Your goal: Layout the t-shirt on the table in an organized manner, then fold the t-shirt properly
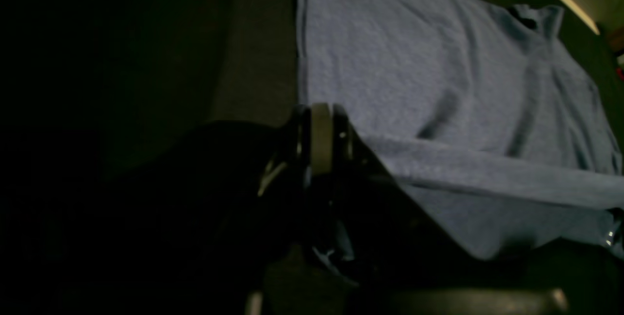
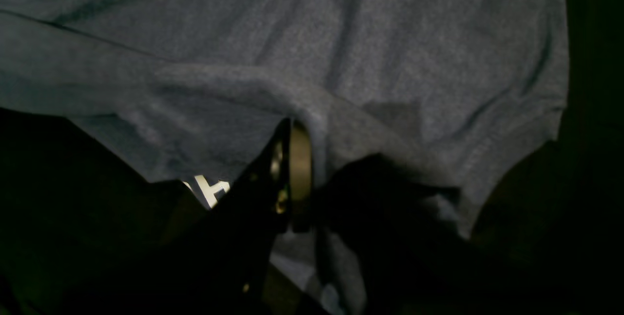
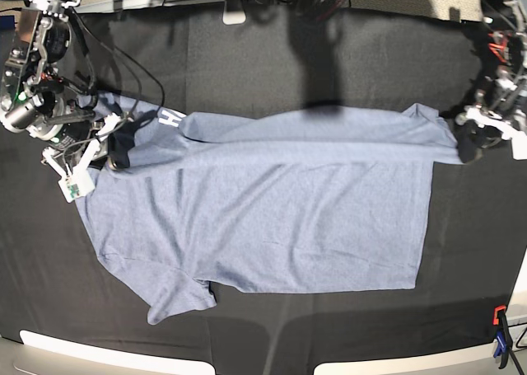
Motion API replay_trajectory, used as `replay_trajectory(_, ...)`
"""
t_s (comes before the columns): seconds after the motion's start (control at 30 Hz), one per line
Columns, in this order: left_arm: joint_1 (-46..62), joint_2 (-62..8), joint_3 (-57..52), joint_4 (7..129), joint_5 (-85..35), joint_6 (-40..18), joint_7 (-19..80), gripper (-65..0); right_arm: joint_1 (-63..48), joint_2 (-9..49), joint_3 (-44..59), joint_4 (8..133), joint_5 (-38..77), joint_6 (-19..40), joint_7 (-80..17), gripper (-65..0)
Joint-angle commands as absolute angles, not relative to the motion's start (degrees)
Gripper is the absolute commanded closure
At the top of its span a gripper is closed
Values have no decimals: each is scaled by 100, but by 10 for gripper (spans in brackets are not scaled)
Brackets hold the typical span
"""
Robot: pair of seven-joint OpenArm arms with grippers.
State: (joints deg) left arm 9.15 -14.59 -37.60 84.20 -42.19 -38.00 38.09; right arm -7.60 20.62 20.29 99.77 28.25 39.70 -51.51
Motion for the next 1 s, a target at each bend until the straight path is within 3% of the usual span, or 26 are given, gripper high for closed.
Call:
replay_trajectory(0.0,856,-1527,-3782,8510,-4357,-3837,3671,0,-685,2141,2064,10071,2904,4000,-5096,-20)
replay_trajectory(0.3,952,-1463,-3782,8508,-4348,-3846,4032,0,-819,2141,2060,10068,3190,4000,-5927,-23)
replay_trajectory(0.37,950,-1466,-3782,8508,-4348,-3846,4082,0,-893,2141,2060,10068,3192,4000,-6036,-84)
replay_trajectory(0.43,950,-1466,-3782,8508,-4348,-3854,4209,-12,-956,2141,2060,10068,3190,4000,-6191,-190)
replay_trajectory(0.5,952,-1498,-3782,8508,-4351,-3863,4342,-142,-967,2143,2060,10068,3218,4000,-6292,-267)
replay_trajectory(0.57,952,-1581,-3782,8510,-4357,-3896,4501,-243,-954,2156,2093,10071,3507,4000,-6440,-275)
replay_trajectory(0.6,952,-1647,-3782,8510,-4410,-4000,4606,-261,-954,2158,2145,10075,3802,4000,-6523,-275)
replay_trajectory(0.77,1111,-2084,-3782,8510,-5739,-4000,5448,-263,-989,2156,2777,10217,5103,4000,-6523,-274)
replay_trajectory(0.97,1608,-1848,-3780,8510,-6158,-4000,5527,-263,-1271,2154,3426,10429,5277,4000,-6521,-274)
